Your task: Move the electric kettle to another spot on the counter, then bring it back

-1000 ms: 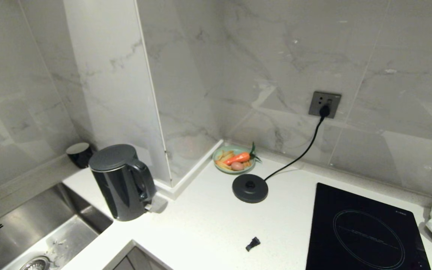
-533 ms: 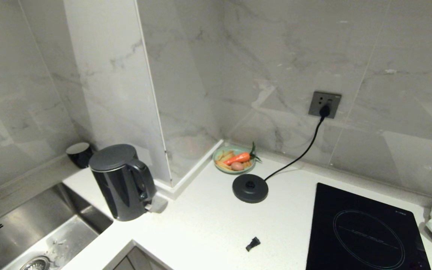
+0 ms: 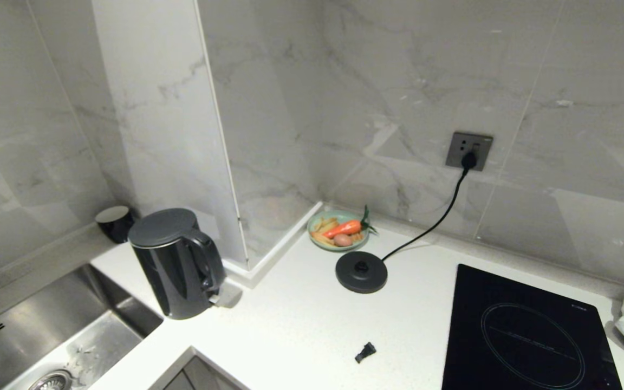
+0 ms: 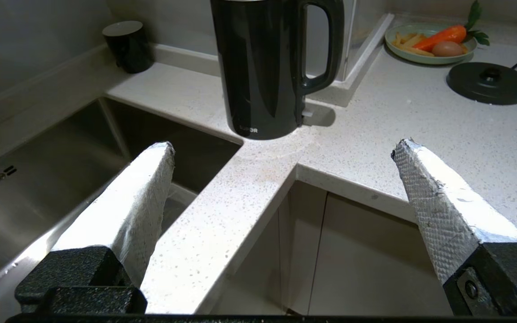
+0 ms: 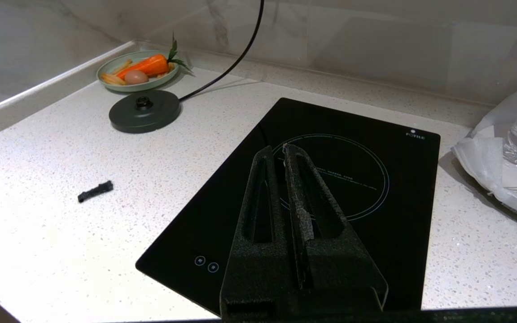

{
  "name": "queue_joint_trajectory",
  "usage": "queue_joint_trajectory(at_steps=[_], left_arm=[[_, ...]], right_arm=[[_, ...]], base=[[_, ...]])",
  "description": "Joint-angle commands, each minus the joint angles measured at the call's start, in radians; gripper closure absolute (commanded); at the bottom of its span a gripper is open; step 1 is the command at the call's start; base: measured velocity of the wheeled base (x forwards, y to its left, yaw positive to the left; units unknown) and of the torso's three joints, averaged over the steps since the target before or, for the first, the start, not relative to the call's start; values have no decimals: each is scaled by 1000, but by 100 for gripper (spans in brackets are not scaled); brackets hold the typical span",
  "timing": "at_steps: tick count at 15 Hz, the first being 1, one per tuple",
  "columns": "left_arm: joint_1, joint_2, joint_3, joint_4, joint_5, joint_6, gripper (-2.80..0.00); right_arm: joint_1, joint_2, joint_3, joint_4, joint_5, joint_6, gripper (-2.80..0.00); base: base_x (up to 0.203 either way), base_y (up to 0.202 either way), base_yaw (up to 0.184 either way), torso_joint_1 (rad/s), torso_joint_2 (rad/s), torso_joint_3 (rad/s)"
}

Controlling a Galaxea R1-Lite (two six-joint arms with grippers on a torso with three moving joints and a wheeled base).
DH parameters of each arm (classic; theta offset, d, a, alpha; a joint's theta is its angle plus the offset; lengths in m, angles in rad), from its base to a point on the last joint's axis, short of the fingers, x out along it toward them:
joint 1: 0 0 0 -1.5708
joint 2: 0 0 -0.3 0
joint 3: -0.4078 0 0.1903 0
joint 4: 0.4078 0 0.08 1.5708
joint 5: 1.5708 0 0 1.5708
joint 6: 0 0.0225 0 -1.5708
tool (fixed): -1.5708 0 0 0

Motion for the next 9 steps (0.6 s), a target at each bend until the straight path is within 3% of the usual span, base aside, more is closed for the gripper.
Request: queue_joint_trajectory(at_steps=[1, 9], left_arm=[[0, 2, -1, 1, 0, -1, -280], [0, 2, -1, 1, 0, 0, -280]], right_arm=[[0, 0, 0, 0, 0, 0, 0], [0, 0, 0, 0, 0, 0, 0]], base=[[0, 0, 0, 0, 0, 0], [0, 0, 0, 0, 0, 0]])
